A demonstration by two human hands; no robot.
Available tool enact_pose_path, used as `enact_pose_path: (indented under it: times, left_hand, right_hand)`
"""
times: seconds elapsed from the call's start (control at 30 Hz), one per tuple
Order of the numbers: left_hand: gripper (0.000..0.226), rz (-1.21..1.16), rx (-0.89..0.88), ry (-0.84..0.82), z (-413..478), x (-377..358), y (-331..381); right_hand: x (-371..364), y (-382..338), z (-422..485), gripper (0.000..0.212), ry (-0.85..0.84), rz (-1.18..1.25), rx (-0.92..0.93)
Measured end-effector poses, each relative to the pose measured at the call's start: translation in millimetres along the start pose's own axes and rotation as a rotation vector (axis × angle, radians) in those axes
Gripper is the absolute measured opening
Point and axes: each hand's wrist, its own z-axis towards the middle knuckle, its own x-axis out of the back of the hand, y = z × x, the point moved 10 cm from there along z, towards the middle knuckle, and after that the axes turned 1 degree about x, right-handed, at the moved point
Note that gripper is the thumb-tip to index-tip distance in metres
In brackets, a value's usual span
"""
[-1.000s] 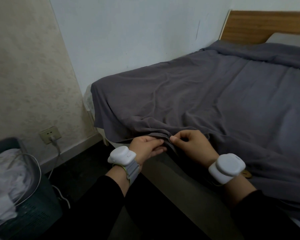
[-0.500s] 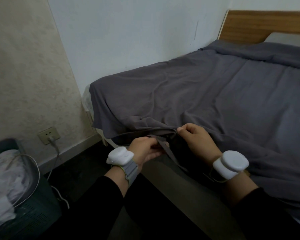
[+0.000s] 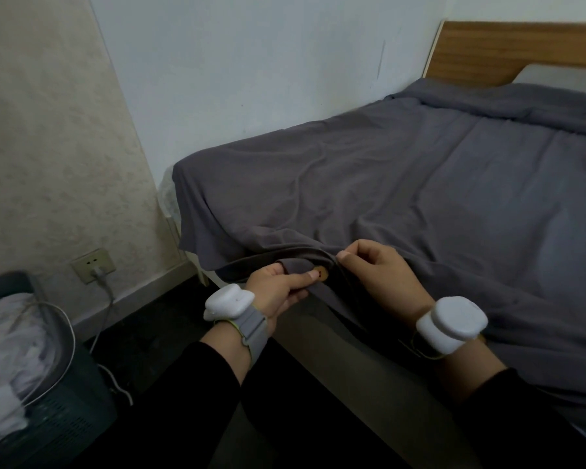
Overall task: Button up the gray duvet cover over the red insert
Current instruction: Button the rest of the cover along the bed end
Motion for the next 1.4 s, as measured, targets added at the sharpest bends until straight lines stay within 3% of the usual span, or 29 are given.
enact_pose_path:
  times: [0.13,0.23,0.33,0.47,0.67,0.8,0.97,1.13,1.4]
  left_hand:
    - [0.019,-0.024,-0.051,0.021,-1,-3,4]
    - [0.021,-0.04,-0.081,0.036,0,-2,7]
    - [0.023,-0.04,-0.096,0.047,2,0,5]
    - [0.03,-0.017,-0.092,0.098,2,6,3]
    - [0.015,-0.166,-0.009,0.101,-2,0,0]
    - [0.034,-0.198,0.04,0.078,0,-2,-5]
    - [0.038,-0.142,0.026,0.093,2,-2,-13]
    - [0.044,-0.236,0.054,0.159,5,6,-15]
    - [0.044,-0.219,0.032,0.12,6,2,-15]
  right_hand:
    - [-12,-7,-4,0.019,-0.064,0.014,0.051]
    - [-6,-6,-4,0.021,0.012,0.056,0.063]
    - [-2,-2,-4,0.008,0.084,0.1,0.065]
    - [-8,0,-6,0.007,0.094,0.05,0.053]
    - [-11,-7,-9,0.014,0.122,-0.135,0.096]
    - [-15,-12,-11,0.022,0.134,-0.202,0.146]
    - [-22,-14,-12,0.022,0.125,-0.215,0.17]
    - [-20,-4,-9,0.012,0.115,-0.177,0.102]
    - [-17,10,-5,0.006,0.092,-0.038,-0.024]
